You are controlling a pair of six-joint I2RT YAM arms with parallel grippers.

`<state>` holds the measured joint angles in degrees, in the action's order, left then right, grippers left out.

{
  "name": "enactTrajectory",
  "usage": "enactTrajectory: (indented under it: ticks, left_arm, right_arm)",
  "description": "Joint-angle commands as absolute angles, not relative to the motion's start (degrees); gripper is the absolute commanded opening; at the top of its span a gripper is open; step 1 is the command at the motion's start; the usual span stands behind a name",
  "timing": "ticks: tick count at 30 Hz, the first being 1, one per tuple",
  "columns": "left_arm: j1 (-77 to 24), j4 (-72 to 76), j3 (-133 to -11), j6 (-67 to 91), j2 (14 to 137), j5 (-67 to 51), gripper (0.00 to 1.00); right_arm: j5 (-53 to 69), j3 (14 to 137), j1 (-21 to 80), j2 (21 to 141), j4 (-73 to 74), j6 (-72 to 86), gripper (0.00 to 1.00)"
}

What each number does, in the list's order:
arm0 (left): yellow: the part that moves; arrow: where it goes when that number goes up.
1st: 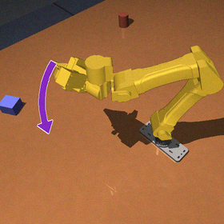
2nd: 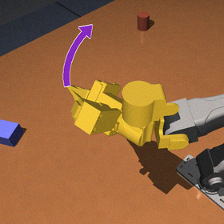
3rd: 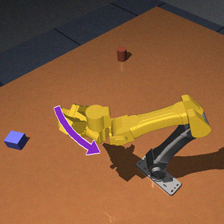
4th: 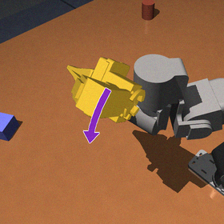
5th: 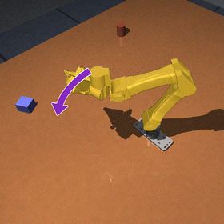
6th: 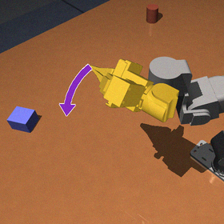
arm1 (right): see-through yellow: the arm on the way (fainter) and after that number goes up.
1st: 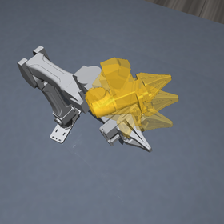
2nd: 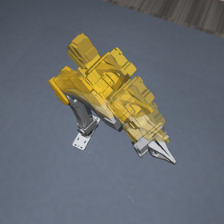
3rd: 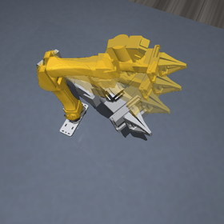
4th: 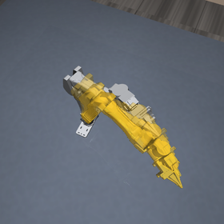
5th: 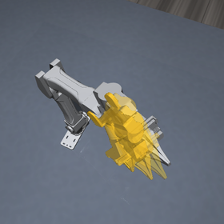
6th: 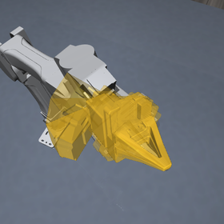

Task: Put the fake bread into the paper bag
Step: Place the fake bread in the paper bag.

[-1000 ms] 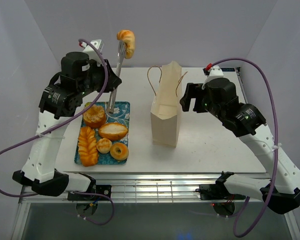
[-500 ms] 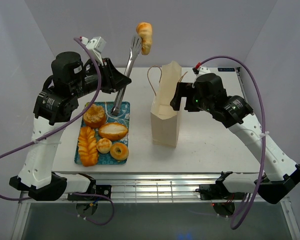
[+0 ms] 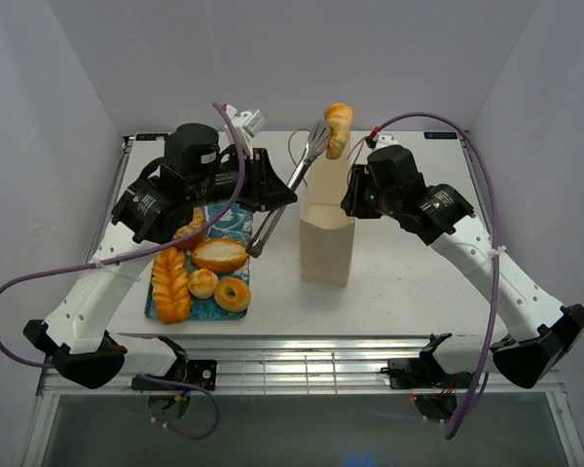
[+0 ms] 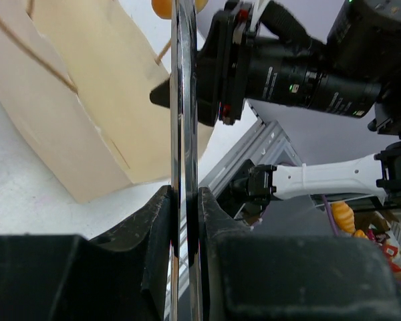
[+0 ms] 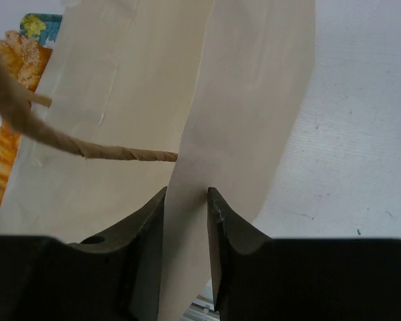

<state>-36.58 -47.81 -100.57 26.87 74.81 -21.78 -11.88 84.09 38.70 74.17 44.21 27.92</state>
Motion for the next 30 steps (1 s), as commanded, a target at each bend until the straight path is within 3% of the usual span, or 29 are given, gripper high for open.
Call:
enactTrajectory:
  ticks: [1,3,4,14,16,21,30]
  left_arm:
    - [-39.6,-46.1,-99.0,28.4,74.8,-18.6,0.0]
    - [-41.5,-46.7,-97.8,29.0,75.1,-16.7,0.0]
    - [-42.0,-47.4,-97.5,29.3,75.3,-14.4,0.0]
    - [-46.5,-57.4,-100.9,29.1,81.9,-2.9,0.0]
    - [-46.5,-57.6,-100.4,29.4,81.2,-1.0,0.18]
    - [-46.5,-57.7,-100.6,29.4,78.4,3.2,0.21]
    - [-46.6,-54.2,-98.5,28.9,75.5,0.3,0.42]
  right_arm:
    - [-13.2,83.9,38.9,72.5,40.1,27.1,0.31]
    - [-13.0,84.1,38.9,72.9,40.1,27.0,0.11]
    - [-12.9,84.0,38.9,72.9,39.9,26.9,0.08]
    - [-12.2,83.1,38.9,71.3,38.1,26.2,0.08]
    - [-12.7,83.1,38.9,71.0,38.1,25.9,0.08]
    - [-13.7,82.4,38.9,69.8,38.1,25.1,0.08]
    - [-13.2,81.4,38.9,70.2,37.9,25.0,0.08]
